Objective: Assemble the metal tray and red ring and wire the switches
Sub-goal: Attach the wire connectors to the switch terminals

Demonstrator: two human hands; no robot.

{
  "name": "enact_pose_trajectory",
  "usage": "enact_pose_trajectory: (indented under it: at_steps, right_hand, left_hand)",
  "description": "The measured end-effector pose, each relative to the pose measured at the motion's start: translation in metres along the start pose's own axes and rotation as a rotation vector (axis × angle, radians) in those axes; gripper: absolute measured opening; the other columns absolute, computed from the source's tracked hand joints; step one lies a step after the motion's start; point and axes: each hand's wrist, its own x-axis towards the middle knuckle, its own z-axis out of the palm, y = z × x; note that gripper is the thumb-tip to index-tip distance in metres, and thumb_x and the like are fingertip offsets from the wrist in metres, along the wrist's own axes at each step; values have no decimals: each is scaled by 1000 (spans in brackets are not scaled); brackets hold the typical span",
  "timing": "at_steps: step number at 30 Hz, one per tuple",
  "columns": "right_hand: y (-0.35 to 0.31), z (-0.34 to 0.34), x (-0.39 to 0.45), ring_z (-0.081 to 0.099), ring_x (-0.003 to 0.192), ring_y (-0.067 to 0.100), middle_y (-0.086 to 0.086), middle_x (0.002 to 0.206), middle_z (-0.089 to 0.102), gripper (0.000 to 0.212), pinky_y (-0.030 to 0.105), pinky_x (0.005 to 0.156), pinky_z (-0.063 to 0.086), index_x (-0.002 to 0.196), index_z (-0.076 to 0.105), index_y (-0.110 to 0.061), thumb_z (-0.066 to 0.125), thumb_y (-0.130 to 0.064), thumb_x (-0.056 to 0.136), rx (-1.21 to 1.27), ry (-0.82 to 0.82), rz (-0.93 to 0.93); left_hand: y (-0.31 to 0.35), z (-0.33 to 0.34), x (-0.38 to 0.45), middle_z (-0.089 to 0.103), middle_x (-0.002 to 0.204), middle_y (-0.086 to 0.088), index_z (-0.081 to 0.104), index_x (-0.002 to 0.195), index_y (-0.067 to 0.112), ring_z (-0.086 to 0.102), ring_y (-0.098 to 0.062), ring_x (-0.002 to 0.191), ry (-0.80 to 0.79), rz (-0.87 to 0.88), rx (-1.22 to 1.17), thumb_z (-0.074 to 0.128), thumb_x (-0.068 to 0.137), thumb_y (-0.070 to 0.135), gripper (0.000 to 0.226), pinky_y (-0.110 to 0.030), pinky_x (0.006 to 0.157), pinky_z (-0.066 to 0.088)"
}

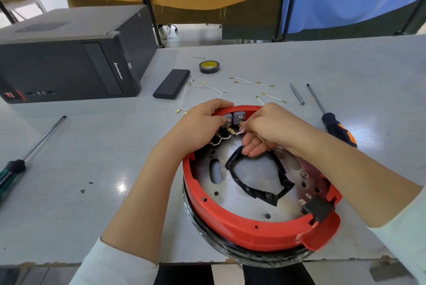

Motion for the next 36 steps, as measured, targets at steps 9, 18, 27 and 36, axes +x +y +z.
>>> enact_pose_trajectory:
  at_steps: [9, 18, 27, 36]
  right_hand:
    - [0, 2, 6, 63, 39, 20, 6, 39, 59, 14, 21, 35, 47, 81, 55, 8, 46, 5, 91, 122, 40, 20]
    - [9, 6, 3, 66, 46, 21, 6, 49, 66, 21, 28, 45, 55, 83, 59, -2, 47, -14, 95, -133, 123, -163]
    - [16, 6, -5, 47, 77, 14, -9, 82, 46, 16, 22, 51, 22, 79, 55, -34, 58, -49, 83, -867, 473, -618]
    - [15, 7, 4, 53, 72, 12, -13, 69, 51, 24, 24, 50, 28, 66, 50, -34, 62, -43, 85, -867, 370, -616]
  left_hand:
    - [0, -1, 3, 65, 97, 7, 59, 125, 30, 55, -9, 74, 2, 6, 37, 48, 96, 11, 36, -24, 68, 44]
    - [0, -1, 0, 65, 119, 5, 60, 128, 25, 60, -12, 106, 14, 10, -21, 51, 95, 8, 39, -22, 89, 44]
    - [-4, 0, 1, 60, 101, 21, 58, 115, 35, 58, 7, 81, 110, 25, -12, 54, 92, 15, 30, -11, 63, 43]
    - [-3, 1, 4, 57, 74, 12, 65, 100, 22, 50, -2, 61, 193, 5, 135, 41, 101, 26, 24, -22, 54, 35]
